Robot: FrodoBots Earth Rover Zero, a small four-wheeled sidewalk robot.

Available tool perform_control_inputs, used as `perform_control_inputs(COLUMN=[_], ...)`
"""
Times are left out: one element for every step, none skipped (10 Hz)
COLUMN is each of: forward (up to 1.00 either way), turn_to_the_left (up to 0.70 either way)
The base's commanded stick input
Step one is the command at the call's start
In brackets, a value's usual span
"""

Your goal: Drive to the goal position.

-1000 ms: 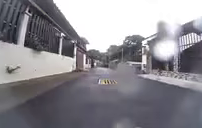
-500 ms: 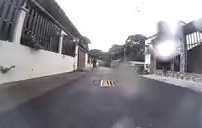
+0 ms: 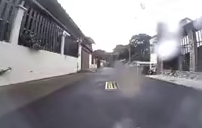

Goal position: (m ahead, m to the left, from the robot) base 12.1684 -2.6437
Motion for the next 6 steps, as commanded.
perform_control_inputs(forward=[0.7, 0.7, 0.7, 0.7, 0.7, 0.7], turn_to_the_left=[0.0, 0.0, 0.0, 0.0, 0.0, 0.0])
